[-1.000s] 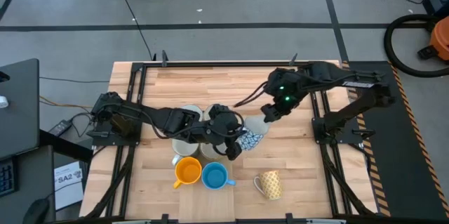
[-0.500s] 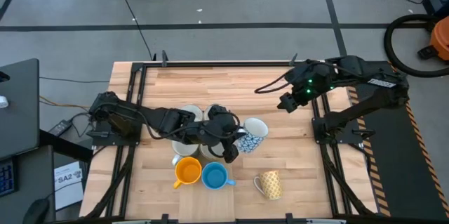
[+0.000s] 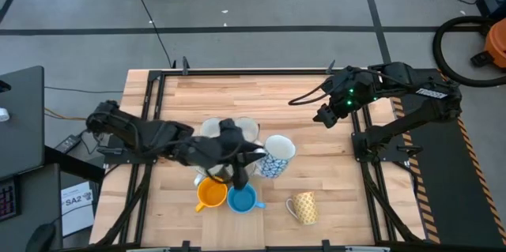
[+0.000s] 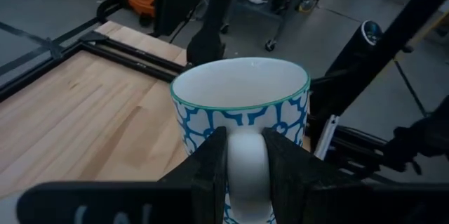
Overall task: Place coffee mugs
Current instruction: Put the blue mug on the shelf aligned with the yellow mug
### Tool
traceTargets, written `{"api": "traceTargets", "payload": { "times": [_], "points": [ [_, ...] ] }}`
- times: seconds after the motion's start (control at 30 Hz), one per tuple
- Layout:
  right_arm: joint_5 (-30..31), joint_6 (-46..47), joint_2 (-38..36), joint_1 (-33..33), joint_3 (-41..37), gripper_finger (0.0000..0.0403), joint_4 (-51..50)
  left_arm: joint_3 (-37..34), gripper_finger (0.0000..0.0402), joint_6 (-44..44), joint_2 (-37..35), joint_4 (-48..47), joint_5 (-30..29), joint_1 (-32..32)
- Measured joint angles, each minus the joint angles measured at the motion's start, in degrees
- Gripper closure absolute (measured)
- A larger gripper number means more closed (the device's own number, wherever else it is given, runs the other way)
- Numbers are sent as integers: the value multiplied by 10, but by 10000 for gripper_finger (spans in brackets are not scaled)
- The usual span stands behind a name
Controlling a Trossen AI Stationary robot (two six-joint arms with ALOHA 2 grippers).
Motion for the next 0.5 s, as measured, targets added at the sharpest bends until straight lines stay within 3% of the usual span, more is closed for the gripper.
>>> {"api": "traceTargets", "payload": {
  "times": [0.5],
  "points": [
    [0,-6,0,0,0,282,1,0,322,15,-44,-12,-120,-127]
  ]
}}
